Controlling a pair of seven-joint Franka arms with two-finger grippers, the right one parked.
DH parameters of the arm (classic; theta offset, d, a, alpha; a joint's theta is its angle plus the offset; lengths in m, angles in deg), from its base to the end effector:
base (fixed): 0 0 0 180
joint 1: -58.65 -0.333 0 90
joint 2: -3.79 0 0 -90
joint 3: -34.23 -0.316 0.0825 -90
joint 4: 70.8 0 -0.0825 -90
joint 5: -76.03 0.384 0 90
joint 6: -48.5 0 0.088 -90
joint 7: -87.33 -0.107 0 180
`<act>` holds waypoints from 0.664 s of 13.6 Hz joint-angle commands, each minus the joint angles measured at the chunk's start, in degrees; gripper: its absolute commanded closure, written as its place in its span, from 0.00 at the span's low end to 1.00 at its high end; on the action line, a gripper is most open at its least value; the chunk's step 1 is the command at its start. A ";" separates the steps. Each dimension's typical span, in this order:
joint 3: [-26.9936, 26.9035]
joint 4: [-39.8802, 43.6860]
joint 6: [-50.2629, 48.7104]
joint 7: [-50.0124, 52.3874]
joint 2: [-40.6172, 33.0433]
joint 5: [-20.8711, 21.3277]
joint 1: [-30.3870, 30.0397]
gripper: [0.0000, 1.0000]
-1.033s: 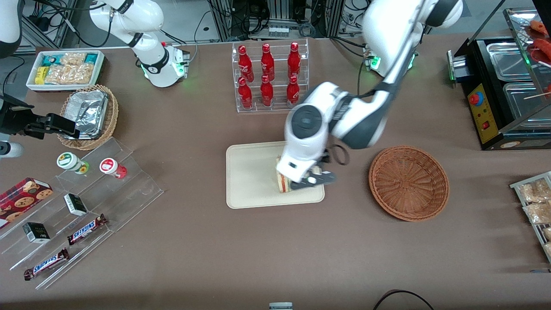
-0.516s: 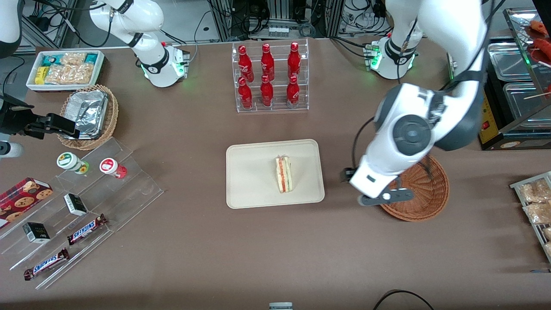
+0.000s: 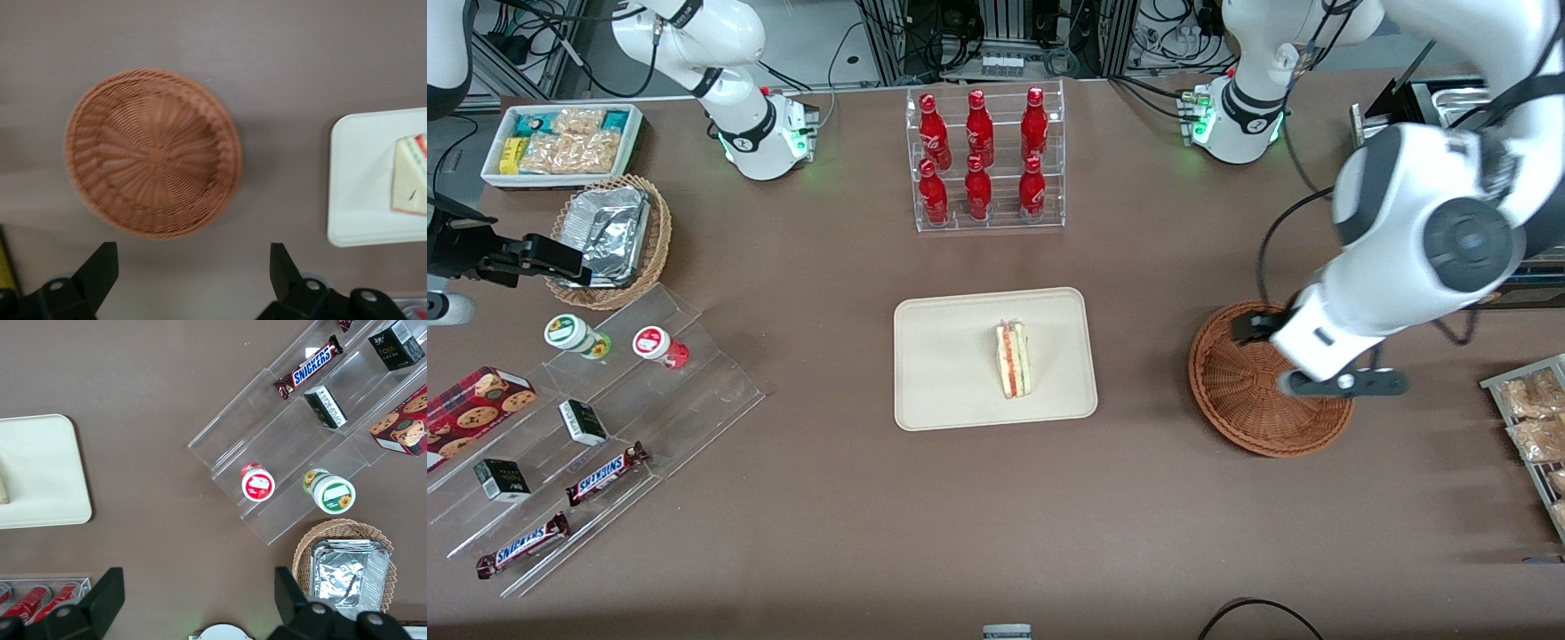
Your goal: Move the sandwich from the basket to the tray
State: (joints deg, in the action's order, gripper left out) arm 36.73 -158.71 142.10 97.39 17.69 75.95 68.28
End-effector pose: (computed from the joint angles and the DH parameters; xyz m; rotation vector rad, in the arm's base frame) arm 0.6072 -0.1280 0.5037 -3.1173 0.0552 0.2228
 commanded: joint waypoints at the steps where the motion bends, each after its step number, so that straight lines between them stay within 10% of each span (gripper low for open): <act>1: 0.23 -6.90 -0.70 -3.37 -7.20 -0.71 -2.76 0.00; 9: -0.91 -5.96 -8.87 -6.71 -14.07 -0.62 -8.22 0.00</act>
State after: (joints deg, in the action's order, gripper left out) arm 36.18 -165.47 135.10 92.09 4.75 75.92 60.81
